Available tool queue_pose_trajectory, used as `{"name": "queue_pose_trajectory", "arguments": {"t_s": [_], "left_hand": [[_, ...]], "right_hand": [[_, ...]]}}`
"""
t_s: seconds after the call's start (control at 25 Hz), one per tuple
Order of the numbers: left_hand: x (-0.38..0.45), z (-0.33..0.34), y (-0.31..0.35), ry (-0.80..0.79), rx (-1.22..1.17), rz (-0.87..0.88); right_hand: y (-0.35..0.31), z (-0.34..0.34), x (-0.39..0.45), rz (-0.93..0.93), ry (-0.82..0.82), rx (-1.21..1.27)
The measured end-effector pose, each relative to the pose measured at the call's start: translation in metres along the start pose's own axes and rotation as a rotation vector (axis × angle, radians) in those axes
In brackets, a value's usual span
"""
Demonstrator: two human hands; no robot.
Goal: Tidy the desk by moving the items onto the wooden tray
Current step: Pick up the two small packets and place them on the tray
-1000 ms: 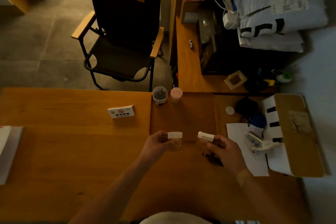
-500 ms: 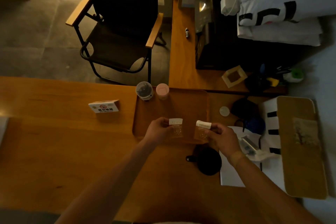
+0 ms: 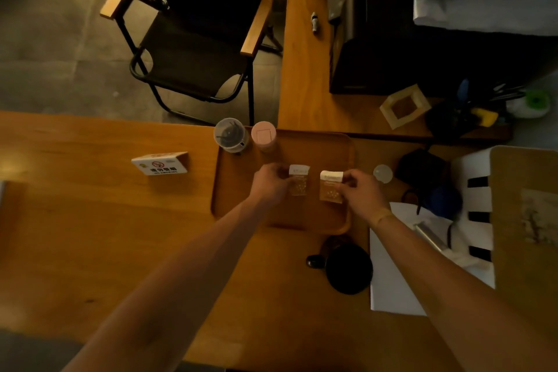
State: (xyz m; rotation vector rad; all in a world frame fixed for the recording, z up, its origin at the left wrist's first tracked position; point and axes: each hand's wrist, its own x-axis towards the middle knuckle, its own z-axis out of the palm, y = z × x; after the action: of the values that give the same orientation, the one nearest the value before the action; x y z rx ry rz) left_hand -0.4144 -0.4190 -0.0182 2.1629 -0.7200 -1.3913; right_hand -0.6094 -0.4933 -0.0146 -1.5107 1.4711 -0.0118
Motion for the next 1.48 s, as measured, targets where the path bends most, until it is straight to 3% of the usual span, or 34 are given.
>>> {"name": "queue_pose_trajectory", "arguments": {"t_s": [0.2, 0.52, 0.64, 0.72, 0.84, 1.0, 1.48], "left_hand": [[0.005, 0.002, 0.0, 0.092, 0.15, 0.107], [-0.002, 0.009, -0.011, 0.243, 0.402, 0.23], [-0.007, 0.007, -0.024, 0.264, 0.502, 0.385], [-0.011, 0.005, -0.035, 0.266, 0.715, 0.579], [-0.014, 0.002, -0.046, 0.175, 0.944, 0.738], [-0.014, 0.0, -0.055, 0.052, 1.059, 0.746], [0.002, 0.019, -0.034, 0.038, 1.088, 0.616]], "right_hand": [[0.002, 0.005, 0.002, -0.094, 0.128, -0.262], [0.018, 0.02, -0.011, -0.238, 0.275, -0.383], [0.027, 0.013, -0.015, -0.443, 0.294, -0.492], [0.036, 0.004, -0.015, -0.641, 0.29, -0.63], [0.043, -0.005, -0.015, -0.795, 0.176, -0.841], [0.046, -0.003, -0.016, -0.736, 0.031, -0.997], [0.027, 0.0, 0.011, -0.573, 0.044, -0.966]]}}
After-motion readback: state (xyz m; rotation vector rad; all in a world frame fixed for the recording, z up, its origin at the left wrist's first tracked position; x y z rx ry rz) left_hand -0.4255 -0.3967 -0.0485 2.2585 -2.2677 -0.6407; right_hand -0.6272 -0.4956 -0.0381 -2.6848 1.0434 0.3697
